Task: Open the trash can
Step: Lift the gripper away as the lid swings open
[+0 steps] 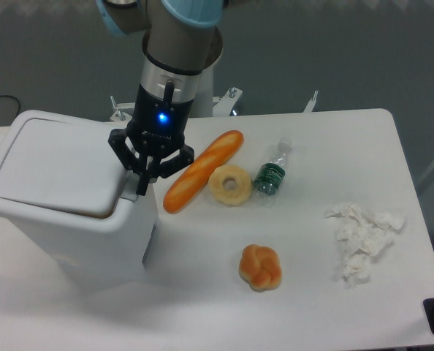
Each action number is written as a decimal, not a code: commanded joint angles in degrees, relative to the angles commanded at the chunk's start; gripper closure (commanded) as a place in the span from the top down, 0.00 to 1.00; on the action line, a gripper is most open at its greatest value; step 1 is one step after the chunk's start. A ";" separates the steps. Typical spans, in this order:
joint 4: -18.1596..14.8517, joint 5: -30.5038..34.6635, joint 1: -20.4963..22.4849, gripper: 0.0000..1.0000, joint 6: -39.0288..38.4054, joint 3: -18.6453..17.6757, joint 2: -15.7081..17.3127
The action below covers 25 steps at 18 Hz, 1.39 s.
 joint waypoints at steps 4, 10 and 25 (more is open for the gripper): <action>0.00 0.00 0.09 0.07 0.00 0.18 0.09; 0.70 -0.18 0.61 1.00 0.97 2.37 0.00; 5.27 12.46 17.84 1.00 31.71 2.72 -11.33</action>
